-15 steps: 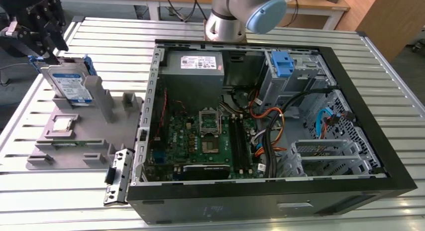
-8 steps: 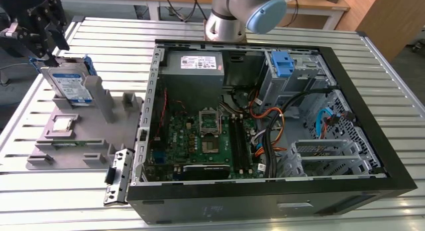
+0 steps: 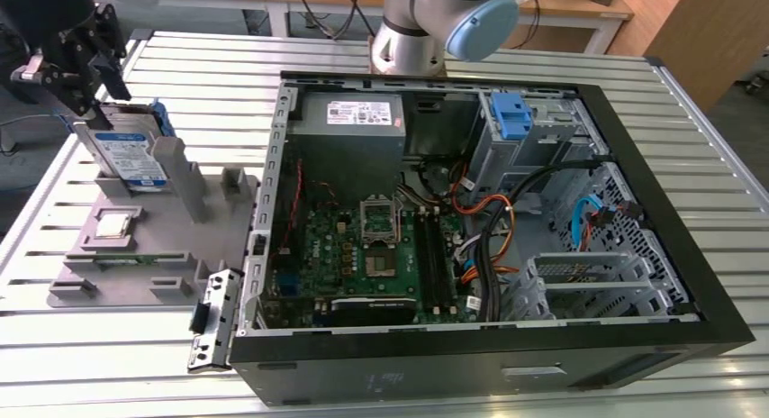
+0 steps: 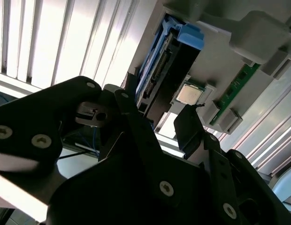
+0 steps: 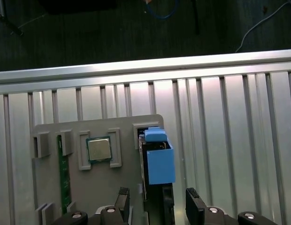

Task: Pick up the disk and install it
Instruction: 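Pick up the disk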

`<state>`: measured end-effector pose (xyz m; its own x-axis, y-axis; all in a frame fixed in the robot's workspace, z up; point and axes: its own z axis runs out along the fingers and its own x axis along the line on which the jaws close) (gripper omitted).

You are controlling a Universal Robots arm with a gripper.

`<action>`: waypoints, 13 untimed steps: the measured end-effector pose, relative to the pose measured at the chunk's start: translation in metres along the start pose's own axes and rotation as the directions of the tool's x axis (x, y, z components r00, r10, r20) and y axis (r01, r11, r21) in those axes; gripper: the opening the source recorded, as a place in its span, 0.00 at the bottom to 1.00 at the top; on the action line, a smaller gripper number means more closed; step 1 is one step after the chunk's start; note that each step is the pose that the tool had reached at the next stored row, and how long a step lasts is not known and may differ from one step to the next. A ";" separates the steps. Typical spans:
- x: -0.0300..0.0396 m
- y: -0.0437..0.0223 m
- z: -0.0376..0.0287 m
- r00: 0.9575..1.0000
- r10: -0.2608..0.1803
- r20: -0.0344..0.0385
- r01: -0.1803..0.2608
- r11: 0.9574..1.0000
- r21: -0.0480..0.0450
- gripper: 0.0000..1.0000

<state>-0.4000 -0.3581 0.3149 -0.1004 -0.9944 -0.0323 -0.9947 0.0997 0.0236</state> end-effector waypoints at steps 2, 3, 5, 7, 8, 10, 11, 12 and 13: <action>0.0001 -0.0001 0.0036 1.000 -0.002 0.000 0.002 1.000 0.000 0.59; 0.0002 -0.0001 0.0055 1.000 -0.003 0.000 0.003 1.000 0.000 0.59; 0.0003 -0.0002 0.0091 1.000 -0.007 0.000 0.007 1.000 0.000 0.59; 0.0004 -0.0003 0.0127 1.000 -0.012 0.000 0.012 1.000 0.000 0.59; 0.0005 -0.0003 0.0144 1.000 -0.017 0.000 0.017 1.000 -0.001 0.59; 0.0005 -0.0004 0.0167 1.000 -0.030 -0.001 0.030 1.000 -0.001 0.59; 0.0006 -0.0004 0.0174 0.999 -0.043 -0.001 0.043 0.999 -0.001 0.59; 0.0006 -0.0004 0.0177 0.998 -0.057 -0.001 0.057 0.998 -0.002 0.59; 0.0006 -0.0004 0.0177 0.998 -0.067 -0.002 0.067 0.998 -0.003 0.59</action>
<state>-0.4000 -0.3581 0.2971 -0.0330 -0.9989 -0.0321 -0.9992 0.0323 0.0239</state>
